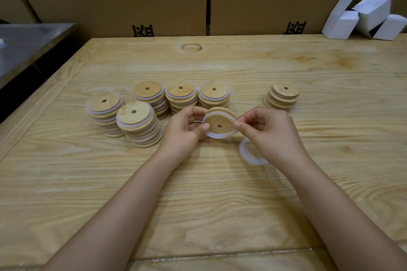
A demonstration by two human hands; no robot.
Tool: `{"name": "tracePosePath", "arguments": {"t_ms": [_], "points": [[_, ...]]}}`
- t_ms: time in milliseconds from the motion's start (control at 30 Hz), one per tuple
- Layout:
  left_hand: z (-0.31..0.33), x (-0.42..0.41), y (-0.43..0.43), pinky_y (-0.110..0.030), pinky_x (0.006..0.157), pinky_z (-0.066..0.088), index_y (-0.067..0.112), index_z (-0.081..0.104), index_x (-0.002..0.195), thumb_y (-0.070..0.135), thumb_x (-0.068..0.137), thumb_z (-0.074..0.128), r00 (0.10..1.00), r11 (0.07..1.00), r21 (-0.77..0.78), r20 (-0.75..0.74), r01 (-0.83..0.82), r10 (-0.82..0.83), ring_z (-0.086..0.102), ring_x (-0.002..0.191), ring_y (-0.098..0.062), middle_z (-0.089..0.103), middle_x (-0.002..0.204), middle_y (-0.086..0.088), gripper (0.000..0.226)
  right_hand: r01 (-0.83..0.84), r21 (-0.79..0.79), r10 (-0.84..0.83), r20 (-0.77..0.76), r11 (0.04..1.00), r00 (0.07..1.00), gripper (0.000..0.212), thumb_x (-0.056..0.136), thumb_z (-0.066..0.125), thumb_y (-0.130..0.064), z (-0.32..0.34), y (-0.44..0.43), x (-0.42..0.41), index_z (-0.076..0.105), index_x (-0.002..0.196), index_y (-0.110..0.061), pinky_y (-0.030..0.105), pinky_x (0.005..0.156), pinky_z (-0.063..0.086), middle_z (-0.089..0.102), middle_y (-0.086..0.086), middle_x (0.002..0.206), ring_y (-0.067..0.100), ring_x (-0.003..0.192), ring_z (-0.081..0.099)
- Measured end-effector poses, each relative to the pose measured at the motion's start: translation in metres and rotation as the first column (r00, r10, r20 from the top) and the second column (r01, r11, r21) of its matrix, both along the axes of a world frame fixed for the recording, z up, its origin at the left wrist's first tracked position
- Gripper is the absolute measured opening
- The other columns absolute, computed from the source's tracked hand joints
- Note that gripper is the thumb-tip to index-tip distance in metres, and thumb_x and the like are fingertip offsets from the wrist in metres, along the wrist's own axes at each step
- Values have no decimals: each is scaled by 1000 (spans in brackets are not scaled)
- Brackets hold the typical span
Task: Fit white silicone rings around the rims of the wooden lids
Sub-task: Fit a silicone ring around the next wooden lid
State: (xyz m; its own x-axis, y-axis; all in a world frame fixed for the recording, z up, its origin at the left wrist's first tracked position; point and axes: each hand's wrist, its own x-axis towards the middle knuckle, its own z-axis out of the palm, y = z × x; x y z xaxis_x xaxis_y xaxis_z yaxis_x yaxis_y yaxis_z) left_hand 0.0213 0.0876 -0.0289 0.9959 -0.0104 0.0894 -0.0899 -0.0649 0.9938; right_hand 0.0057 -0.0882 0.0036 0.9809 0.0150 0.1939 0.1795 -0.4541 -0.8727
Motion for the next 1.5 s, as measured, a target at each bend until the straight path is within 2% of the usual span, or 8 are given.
{"name": "tracePosePath", "arguments": {"t_ms": [167, 467, 633, 767, 1000, 1133, 1267, 1500], "points": [[1, -1, -1, -22, 77, 54, 24, 57, 90, -8, 84, 60, 999, 998, 58, 45, 6, -8, 65, 82, -7, 65, 93, 4, 32, 20, -39, -19, 14, 999, 1000, 12, 79, 71, -18, -3, 1, -1, 64, 71, -23, 18, 59, 47, 67, -10, 69, 3, 64, 61], [-2, -5, -3, -34, 75, 55, 17, 52, 91, -8, 85, 58, 996, 999, 15, 77, 52, -53, 66, 81, -22, 66, 92, -5, 27, 108, -173, -92, 97, 979, 991, 7, 83, 64, -22, -8, 4, -2, 60, 78, -19, 7, 58, 38, 64, -14, 71, -2, 66, 59], [-1, -5, -7, -27, 71, 57, 14, 48, 92, -11, 89, 49, 997, 994, -91, 57, 64, -59, 64, 80, -15, 65, 89, -6, 25, 117, -121, -102, 121, 986, 987, 10, 84, 65, -17, -7, 6, -3, 62, 75, -20, 8, 61, 42, 62, -15, 67, -1, 65, 60], [2, -5, -8, -20, 61, 54, 13, 49, 93, -11, 91, 45, 999, 975, -222, 23, 31, -26, 67, 71, -7, 63, 88, -6, 25, 73, 12, -74, 52, 997, 996, 11, 85, 65, -16, -2, 5, -3, 64, 75, -20, 27, 72, 53, 69, -5, 72, 9, 73, 67], [9, 5, 7, -22, 47, 54, 13, 41, 91, -8, 97, 32, 987, 865, -476, -47, -157, 154, 67, 54, -15, 59, 66, -8, 24, 31, 89, -30, -15, 996, 999, 19, 81, 68, -10, -2, 1, 0, 65, 67, -22, 25, 71, 53, 70, -4, 69, 9, 70, 67], [6, -2, 2, -27, 51, 56, 14, 48, 110, -4, 96, 38, 999, 946, -319, 24, 49, -43, 68, 66, -25, 66, 78, -13, 25, 43, 135, -36, -56, 990, 998, 20, 79, 69, -9, -11, 6, 3, 63, 65, -22, 24, 65, 51, 66, -5, 64, 5, 61, 62], [-1, -10, -16, -26, 43, 45, 15, 62, 98, 7, 95, 47, 988, 992, 48, 99, 117, -121, 53, 48, -23, 60, 74, -1, 17, 77, 194, -55, -117, 978, 992, 19, 81, 67, -11, -19, 13, 5, 60, 67, -21, 39, 69, 56, 66, 0, 66, 18, 64, 65], [4, -13, -15, -22, 59, 50, 7, 60, 117, 33, 75, 61, 976, 976, 62, 42, 211, -213, 59, 60, -9, 66, 77, 13, 49, 95, 247, -63, -135, 964, 989, 16, 79, 68, -13, -18, 13, 6, 61, 67, -20, 40, 65, 57, 67, 2, 66, 22, 64, 67]]}}
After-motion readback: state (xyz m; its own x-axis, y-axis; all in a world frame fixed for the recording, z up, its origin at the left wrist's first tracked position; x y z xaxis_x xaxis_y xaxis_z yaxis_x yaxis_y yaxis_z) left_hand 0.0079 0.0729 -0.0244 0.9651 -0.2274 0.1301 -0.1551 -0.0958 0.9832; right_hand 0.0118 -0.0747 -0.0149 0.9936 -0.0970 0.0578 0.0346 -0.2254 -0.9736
